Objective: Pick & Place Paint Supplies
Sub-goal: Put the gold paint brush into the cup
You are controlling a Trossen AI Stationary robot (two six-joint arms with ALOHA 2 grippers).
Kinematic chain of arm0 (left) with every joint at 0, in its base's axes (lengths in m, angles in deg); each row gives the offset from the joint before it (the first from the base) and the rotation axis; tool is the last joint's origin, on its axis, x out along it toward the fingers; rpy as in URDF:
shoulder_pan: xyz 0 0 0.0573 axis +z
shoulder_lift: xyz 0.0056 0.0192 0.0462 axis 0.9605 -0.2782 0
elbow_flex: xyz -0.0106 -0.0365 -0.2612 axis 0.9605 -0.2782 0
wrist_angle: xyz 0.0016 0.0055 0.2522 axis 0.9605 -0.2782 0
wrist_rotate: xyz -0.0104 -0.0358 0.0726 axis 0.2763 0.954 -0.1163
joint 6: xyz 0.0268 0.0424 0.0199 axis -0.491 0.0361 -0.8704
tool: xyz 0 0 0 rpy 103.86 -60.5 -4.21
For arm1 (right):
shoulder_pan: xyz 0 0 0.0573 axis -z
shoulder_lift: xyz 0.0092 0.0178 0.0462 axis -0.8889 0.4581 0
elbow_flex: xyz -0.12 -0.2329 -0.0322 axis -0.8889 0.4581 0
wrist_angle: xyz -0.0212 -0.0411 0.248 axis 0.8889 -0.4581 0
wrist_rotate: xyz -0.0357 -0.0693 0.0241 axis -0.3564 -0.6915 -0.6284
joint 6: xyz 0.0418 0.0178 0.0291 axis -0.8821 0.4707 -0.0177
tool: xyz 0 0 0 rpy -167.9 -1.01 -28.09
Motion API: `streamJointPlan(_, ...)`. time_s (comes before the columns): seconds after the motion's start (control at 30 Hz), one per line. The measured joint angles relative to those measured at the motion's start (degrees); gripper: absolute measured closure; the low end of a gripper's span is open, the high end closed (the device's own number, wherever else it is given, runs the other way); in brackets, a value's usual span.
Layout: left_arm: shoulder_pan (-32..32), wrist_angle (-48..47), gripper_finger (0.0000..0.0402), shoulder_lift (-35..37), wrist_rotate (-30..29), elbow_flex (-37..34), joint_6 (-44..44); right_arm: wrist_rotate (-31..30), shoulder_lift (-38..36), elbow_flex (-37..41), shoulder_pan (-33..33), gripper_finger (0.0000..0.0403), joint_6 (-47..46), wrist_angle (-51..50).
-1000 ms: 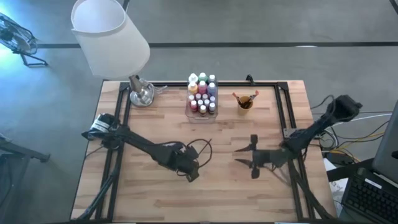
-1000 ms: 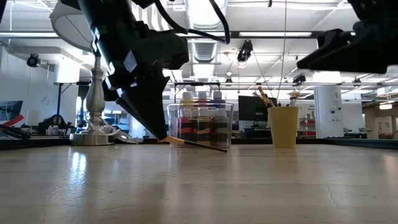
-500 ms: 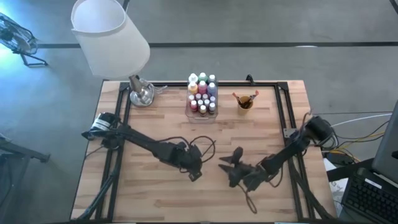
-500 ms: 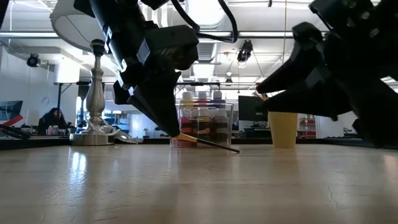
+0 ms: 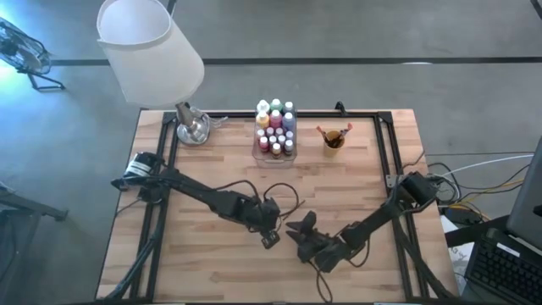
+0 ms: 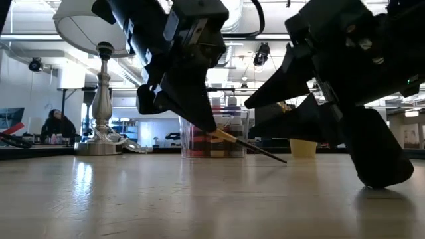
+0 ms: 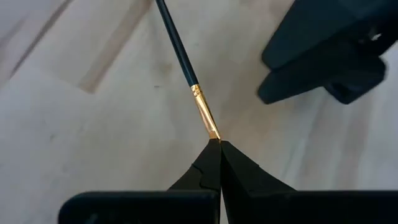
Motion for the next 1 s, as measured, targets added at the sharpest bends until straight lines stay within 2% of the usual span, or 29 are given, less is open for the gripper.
streamJointPlan(0.17,0.17,0.91,0.0401,0.04,0.43,0.02,-0.11,-3.40,0.91,-3.27,0.41,0.0221,-0.60,-6.10)
streamJointPlan(0.43,0.15,2.89,0.0401,0.07,1.69,0.04,-0.48,1.28,0.95,-4.41,3.09,0.0242,-2.24,-8.48)
streamJointPlan(0.63,0.15,2.93,0.0401,0.07,1.96,0.04,-0.64,1.39,0.95,-4.26,4.13,0.0254,-3.76,-9.04)
streamJointPlan(0.8,0.15,3.00,0.0401,0.07,2.00,0.04,-0.68,1.52,0.93,-4.24,4.20,0.0281,-5.54,-10.09)
streamJointPlan(1.0,0.15,3.32,0.0402,0.07,2.02,0.04,-0.72,2.89,0.93,-4.20,4.47,0.0333,-5.78,-10.38)
